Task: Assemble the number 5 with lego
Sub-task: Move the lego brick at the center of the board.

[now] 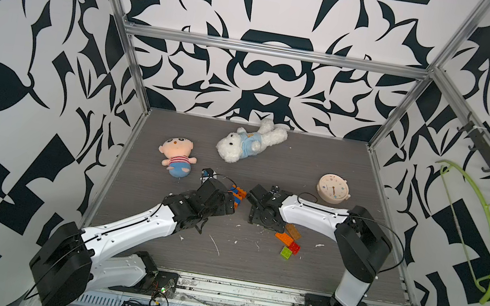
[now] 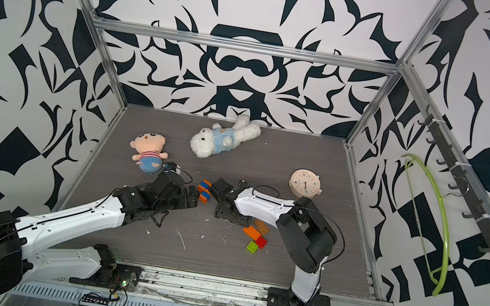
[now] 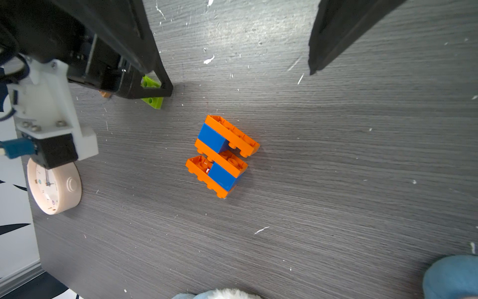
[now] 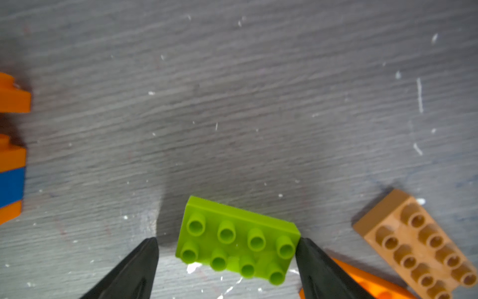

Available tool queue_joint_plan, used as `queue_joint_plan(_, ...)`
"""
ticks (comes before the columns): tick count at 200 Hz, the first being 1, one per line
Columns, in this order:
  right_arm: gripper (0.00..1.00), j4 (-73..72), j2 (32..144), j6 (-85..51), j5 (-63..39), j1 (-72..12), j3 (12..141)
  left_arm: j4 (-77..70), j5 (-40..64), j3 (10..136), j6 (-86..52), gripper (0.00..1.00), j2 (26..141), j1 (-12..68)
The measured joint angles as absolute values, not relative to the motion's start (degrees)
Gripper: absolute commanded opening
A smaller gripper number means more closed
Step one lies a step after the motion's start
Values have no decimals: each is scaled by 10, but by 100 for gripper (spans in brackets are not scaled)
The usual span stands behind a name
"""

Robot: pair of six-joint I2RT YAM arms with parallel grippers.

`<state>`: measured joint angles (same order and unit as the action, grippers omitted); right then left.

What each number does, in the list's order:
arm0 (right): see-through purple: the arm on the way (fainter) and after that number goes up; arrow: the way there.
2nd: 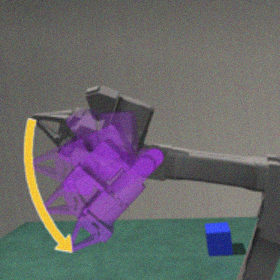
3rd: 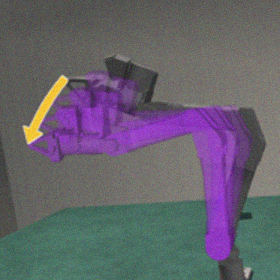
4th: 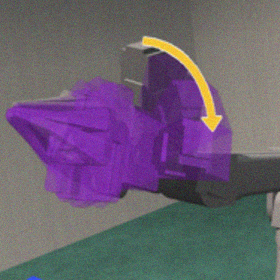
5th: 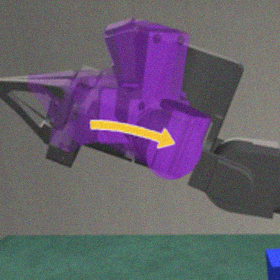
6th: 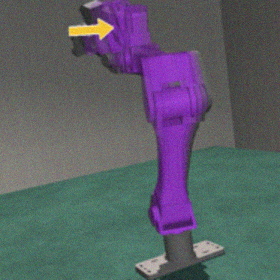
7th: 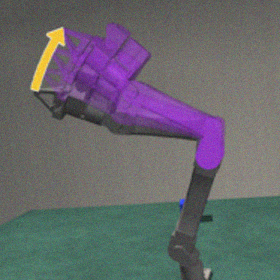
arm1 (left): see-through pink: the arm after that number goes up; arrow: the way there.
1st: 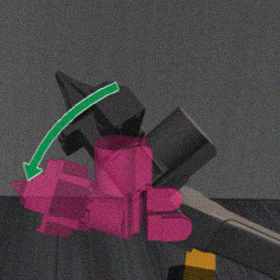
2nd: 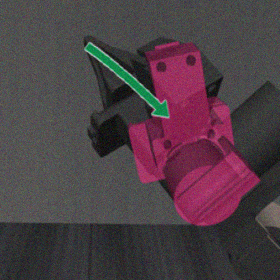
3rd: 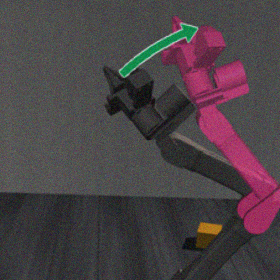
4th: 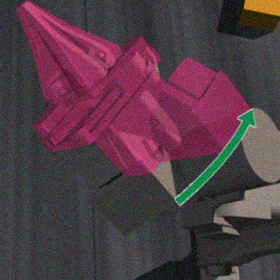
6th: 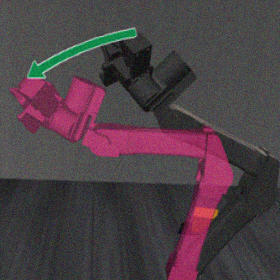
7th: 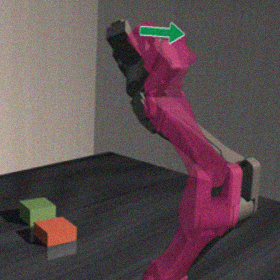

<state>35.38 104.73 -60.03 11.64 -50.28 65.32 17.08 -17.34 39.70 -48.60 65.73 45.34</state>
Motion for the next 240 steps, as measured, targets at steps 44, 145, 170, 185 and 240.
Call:
queue_joint_plan(44, 85, 351, 1055, -603, 117, -504, 655, 174, -174, 397, -486, 99, 657, 453)
queue_joint_plan(145, 75, 345, 1055, -615, 122, -504, 653, 183, -174, 397, -486, 99, 657, 453)
queue_joint_plan(170, 69, 341, 1055, -613, 124, -503, 652, 183, -174, 397, -486, 99, 657, 453)
queue_joint_plan(185, 65, 339, 1055, -608, 125, -503, 652, 183, -174, 397, -486, 99, 657, 453)
queue_joint_plan(240, 61, 334, 1051, -571, 125, -502, 650, 184, -174, 397, -486, 99, 657, 453)
